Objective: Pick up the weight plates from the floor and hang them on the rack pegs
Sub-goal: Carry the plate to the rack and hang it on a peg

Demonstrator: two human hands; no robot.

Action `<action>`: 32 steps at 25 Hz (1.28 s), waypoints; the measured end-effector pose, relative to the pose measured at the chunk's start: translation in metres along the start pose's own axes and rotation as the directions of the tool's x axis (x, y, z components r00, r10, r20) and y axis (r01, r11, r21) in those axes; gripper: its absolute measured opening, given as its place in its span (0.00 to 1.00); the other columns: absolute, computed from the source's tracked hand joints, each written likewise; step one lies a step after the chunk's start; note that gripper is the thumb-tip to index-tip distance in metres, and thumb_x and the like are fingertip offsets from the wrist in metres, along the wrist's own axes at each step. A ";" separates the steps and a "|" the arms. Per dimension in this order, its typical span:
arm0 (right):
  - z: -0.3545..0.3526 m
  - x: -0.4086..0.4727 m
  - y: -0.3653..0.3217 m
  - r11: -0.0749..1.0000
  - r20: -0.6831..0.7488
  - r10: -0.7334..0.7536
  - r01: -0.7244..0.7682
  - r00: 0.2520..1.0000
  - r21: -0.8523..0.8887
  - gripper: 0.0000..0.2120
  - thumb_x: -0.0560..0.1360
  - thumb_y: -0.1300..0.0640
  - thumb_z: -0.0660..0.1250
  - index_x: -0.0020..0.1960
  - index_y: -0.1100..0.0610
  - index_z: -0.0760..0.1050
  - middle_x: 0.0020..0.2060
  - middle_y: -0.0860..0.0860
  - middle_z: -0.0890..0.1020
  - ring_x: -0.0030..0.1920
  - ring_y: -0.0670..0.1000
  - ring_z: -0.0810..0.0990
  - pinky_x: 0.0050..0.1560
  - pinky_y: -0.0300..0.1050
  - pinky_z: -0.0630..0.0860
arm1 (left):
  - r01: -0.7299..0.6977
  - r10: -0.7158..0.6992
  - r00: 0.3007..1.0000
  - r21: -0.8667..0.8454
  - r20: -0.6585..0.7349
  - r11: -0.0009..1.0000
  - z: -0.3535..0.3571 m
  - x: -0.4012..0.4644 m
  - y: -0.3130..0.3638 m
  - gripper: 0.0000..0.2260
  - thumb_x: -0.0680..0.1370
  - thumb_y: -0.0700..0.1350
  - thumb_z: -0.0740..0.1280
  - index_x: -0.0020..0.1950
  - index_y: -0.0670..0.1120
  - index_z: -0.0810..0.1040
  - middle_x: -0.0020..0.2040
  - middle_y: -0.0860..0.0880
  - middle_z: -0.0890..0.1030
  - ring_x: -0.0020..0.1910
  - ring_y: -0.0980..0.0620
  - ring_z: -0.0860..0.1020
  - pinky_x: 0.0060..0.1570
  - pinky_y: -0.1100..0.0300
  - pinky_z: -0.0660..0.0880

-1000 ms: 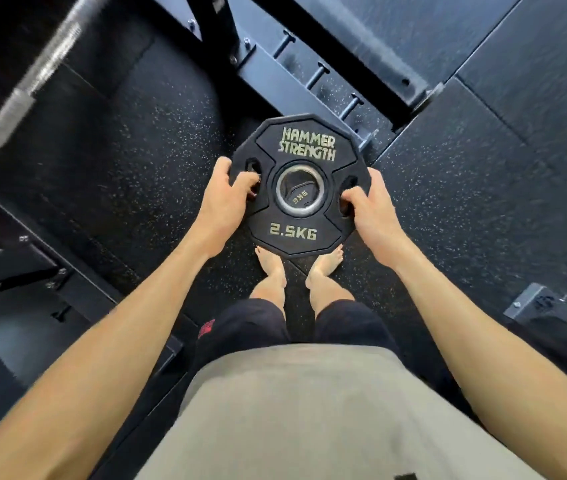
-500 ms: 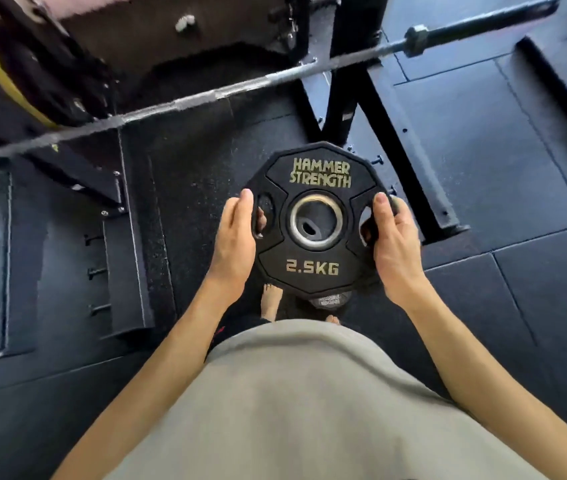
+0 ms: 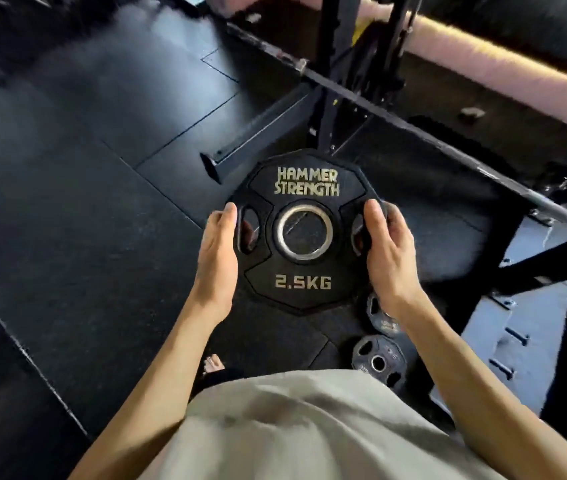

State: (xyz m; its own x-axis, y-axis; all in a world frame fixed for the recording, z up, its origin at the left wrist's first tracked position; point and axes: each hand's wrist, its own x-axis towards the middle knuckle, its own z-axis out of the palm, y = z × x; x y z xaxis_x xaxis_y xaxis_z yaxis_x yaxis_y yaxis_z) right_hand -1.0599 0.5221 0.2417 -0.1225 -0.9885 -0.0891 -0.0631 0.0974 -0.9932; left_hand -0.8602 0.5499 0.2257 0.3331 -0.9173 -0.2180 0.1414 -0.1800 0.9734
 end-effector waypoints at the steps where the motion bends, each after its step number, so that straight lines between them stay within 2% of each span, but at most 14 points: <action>1: 0.028 -0.002 -0.005 1.000 0.053 -0.006 0.006 0.999 -0.001 0.09 0.82 0.51 0.59 0.46 0.51 0.74 0.35 0.42 0.76 0.36 0.37 0.73 0.41 0.34 0.71 | -0.001 0.001 0.999 -0.011 -0.043 1.000 -0.028 0.000 0.004 0.16 0.74 0.65 0.62 0.43 0.52 0.74 0.48 0.47 0.74 0.50 0.48 0.72 0.62 0.41 0.69; 6: 0.211 -0.020 -0.015 1.000 0.288 -0.019 0.022 0.958 -0.008 0.10 0.81 0.46 0.60 0.43 0.48 0.75 0.33 0.43 0.76 0.36 0.45 0.72 0.41 0.45 0.70 | -0.036 0.026 0.958 -0.029 -0.287 0.999 -0.202 0.014 0.027 0.16 0.76 0.62 0.60 0.42 0.49 0.72 0.40 0.49 0.74 0.44 0.50 0.70 0.52 0.50 0.68; 9: 0.304 -0.027 -0.025 0.999 0.378 -0.024 0.033 0.925 -0.017 0.10 0.81 0.47 0.60 0.43 0.48 0.74 0.30 0.39 0.77 0.35 0.41 0.72 0.40 0.40 0.70 | -0.038 0.018 0.927 -0.045 -0.375 0.998 -0.283 0.030 0.040 0.15 0.76 0.62 0.60 0.42 0.51 0.73 0.37 0.54 0.75 0.43 0.50 0.71 0.53 0.49 0.68; 13: 0.404 -0.012 -0.030 0.999 0.448 -0.018 0.034 0.894 -0.027 0.09 0.81 0.47 0.60 0.45 0.49 0.74 0.30 0.38 0.77 0.34 0.39 0.73 0.40 0.39 0.70 | -0.052 0.019 0.890 -0.059 -0.455 0.997 -0.363 0.071 0.054 0.16 0.75 0.64 0.61 0.41 0.52 0.74 0.37 0.54 0.76 0.43 0.50 0.71 0.53 0.49 0.69; 18: 0.514 0.045 -0.033 1.000 0.517 -0.017 0.027 0.856 -0.011 0.09 0.81 0.48 0.60 0.46 0.49 0.74 0.31 0.37 0.78 0.33 0.37 0.73 0.37 0.31 0.70 | -0.041 0.020 0.860 -0.031 -0.510 0.999 -0.429 0.155 0.068 0.16 0.77 0.64 0.59 0.39 0.53 0.74 0.38 0.54 0.76 0.41 0.53 0.73 0.53 0.51 0.70; 23: 0.626 0.142 -0.046 0.999 0.538 -0.005 0.026 0.843 -0.030 0.09 0.81 0.49 0.60 0.51 0.52 0.75 0.35 0.41 0.78 0.34 0.36 0.74 0.39 0.31 0.70 | -0.041 0.023 0.834 -0.020 -0.551 0.999 -0.478 0.281 0.099 0.16 0.79 0.61 0.58 0.43 0.50 0.74 0.39 0.53 0.76 0.42 0.54 0.73 0.53 0.53 0.70; 28: 0.716 0.236 -0.074 0.998 0.544 -0.008 0.039 0.839 -0.046 0.07 0.81 0.50 0.60 0.48 0.50 0.74 0.36 0.43 0.77 0.33 0.36 0.73 0.37 0.30 0.71 | -0.062 0.039 0.836 -0.024 -0.548 0.998 -0.513 0.403 0.136 0.16 0.80 0.61 0.57 0.43 0.50 0.73 0.41 0.51 0.75 0.42 0.53 0.73 0.52 0.53 0.71; 32: 0.789 0.310 -0.082 0.997 0.526 -0.036 0.069 0.850 -0.043 0.07 0.81 0.50 0.60 0.48 0.49 0.74 0.34 0.41 0.77 0.34 0.36 0.74 0.38 0.31 0.71 | -0.076 0.055 0.835 -0.016 -0.548 0.997 -0.546 0.506 0.156 0.16 0.83 0.57 0.56 0.42 0.49 0.73 0.38 0.52 0.76 0.39 0.55 0.73 0.48 0.56 0.71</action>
State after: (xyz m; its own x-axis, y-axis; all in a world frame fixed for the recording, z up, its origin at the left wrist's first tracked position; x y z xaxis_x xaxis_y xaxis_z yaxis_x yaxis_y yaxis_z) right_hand -0.3113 0.1166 0.2367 0.4195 -0.9043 -0.0791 -0.1136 0.0341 -0.9929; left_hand -0.1608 0.2515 0.2290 0.7964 -0.5814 -0.1666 0.1302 -0.1041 0.9860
